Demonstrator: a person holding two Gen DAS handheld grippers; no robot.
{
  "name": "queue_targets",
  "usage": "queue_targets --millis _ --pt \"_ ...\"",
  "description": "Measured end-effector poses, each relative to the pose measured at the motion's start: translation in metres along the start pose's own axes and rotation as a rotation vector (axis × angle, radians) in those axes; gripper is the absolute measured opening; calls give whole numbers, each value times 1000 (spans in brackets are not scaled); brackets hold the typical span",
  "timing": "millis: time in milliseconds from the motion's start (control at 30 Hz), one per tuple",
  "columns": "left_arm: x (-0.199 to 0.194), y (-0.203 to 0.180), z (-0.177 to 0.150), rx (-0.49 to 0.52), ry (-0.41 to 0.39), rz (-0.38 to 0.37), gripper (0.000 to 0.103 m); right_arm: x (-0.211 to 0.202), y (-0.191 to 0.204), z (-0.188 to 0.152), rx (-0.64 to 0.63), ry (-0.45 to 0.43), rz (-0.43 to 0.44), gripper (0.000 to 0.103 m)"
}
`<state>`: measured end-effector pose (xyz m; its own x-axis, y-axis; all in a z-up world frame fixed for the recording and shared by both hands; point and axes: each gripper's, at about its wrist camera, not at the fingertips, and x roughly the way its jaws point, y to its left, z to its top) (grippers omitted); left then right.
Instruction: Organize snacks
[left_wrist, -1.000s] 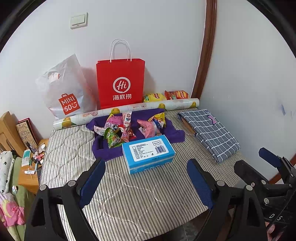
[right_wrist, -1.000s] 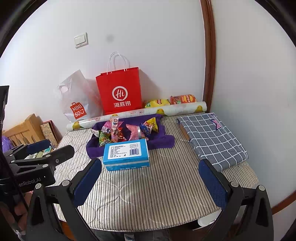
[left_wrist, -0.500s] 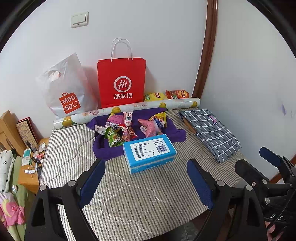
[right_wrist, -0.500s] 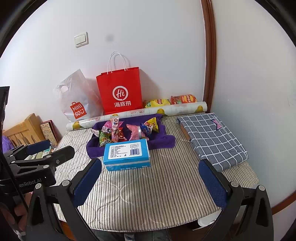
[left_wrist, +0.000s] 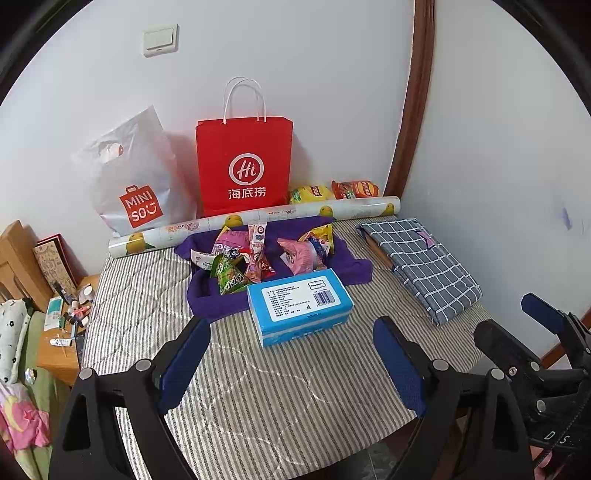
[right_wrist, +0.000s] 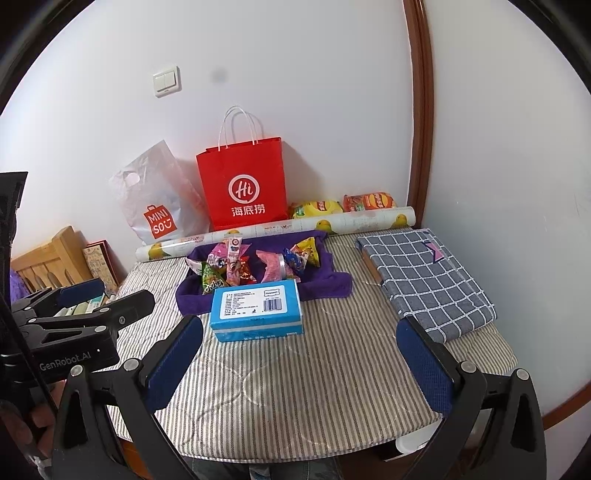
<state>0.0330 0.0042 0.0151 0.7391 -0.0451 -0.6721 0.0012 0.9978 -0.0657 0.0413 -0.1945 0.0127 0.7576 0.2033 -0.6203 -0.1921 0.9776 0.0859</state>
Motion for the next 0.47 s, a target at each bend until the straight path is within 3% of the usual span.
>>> queue_targets --millis 467 --pt "16 5 2 -10 9 19 90 6 0 4 -7 -18 10 103"
